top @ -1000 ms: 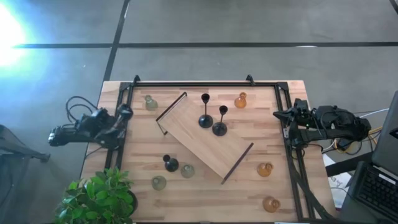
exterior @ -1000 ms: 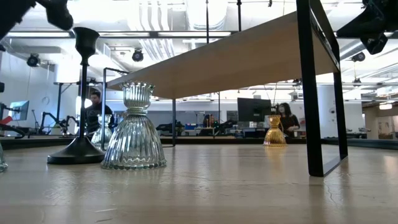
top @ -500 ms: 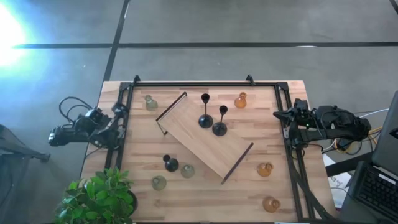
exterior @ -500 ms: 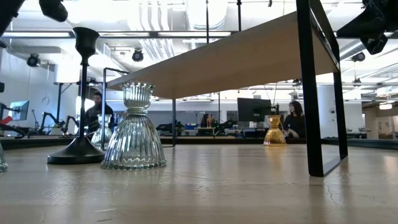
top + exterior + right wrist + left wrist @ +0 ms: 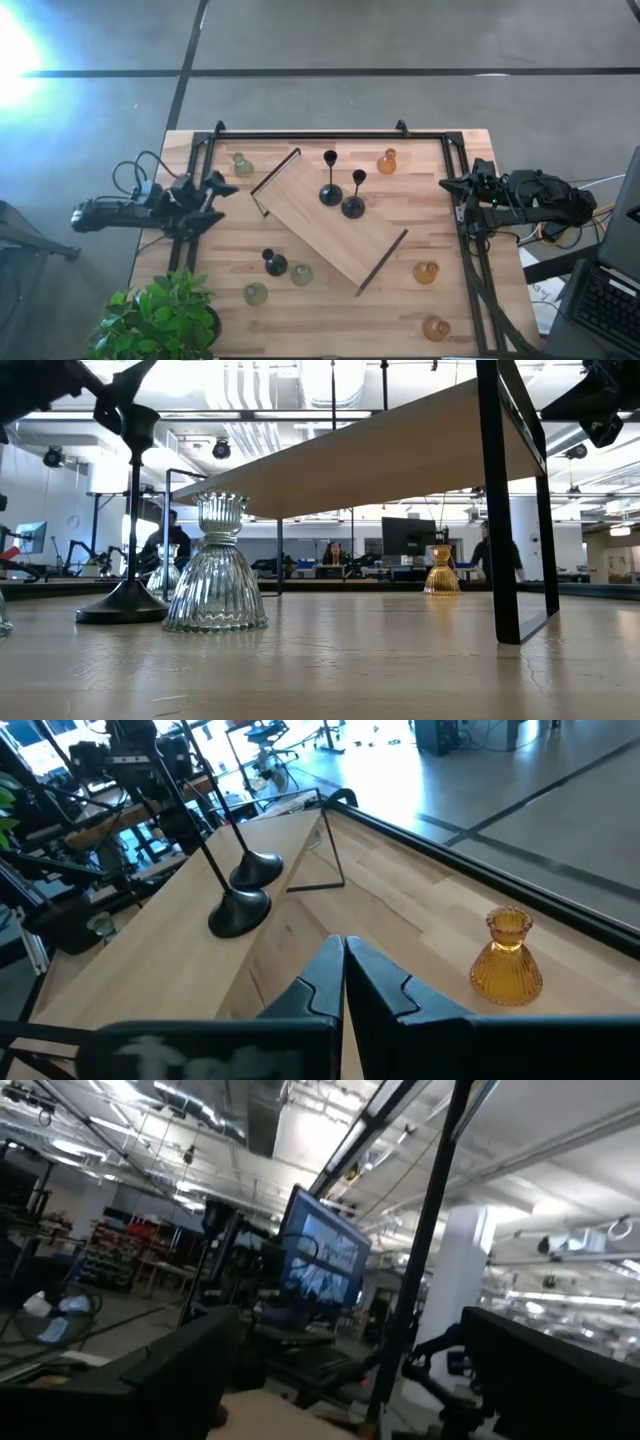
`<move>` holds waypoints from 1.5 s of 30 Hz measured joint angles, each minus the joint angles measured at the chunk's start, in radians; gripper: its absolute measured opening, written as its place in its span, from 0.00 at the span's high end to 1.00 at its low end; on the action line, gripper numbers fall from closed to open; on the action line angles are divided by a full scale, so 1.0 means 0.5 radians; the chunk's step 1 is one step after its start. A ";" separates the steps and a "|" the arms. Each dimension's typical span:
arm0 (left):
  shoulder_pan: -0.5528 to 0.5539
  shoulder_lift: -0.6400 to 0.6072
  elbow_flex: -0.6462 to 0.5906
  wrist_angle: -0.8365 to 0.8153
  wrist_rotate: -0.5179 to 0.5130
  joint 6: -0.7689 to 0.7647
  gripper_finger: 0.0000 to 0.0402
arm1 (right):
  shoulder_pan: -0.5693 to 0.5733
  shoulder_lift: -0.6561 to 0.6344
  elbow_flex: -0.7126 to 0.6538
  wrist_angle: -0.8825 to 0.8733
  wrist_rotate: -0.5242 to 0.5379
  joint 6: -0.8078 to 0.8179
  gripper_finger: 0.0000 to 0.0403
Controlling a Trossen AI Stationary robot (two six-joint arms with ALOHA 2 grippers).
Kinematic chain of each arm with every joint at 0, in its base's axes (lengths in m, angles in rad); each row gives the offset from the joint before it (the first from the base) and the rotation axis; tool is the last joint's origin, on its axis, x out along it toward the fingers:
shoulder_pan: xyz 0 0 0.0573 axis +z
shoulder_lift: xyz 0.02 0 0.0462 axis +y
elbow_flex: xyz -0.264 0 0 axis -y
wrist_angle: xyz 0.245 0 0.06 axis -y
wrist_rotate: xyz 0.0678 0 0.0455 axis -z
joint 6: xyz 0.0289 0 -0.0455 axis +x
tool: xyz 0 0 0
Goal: Pick & Place candle stick holders
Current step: Put the black candle holder on the shelf
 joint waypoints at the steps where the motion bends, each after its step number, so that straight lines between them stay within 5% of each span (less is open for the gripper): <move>1: -0.001 0.014 -0.001 -0.025 0.000 0.020 0.05 | 0.000 0.000 0.000 0.000 0.000 0.000 0.98; 6: 0.000 0.038 -0.021 -0.151 0.088 0.065 0.07 | 0.000 0.000 0.000 0.001 0.000 0.000 0.98; 20: -0.005 0.039 -0.026 -0.816 0.428 0.449 0.37 | 0.000 0.000 0.000 0.000 0.000 0.000 0.98; 26: -0.006 0.040 -0.027 -1.031 0.427 0.539 0.38 | 0.000 0.000 0.000 0.001 0.000 0.000 0.98; 34: -0.086 0.077 -0.162 -0.917 0.408 0.557 0.38 | 0.000 0.000 0.000 0.000 0.000 0.000 0.98; 45: -0.258 0.131 -0.170 -0.905 0.040 0.613 0.38 | -0.001 -0.001 0.000 0.000 0.000 0.000 0.98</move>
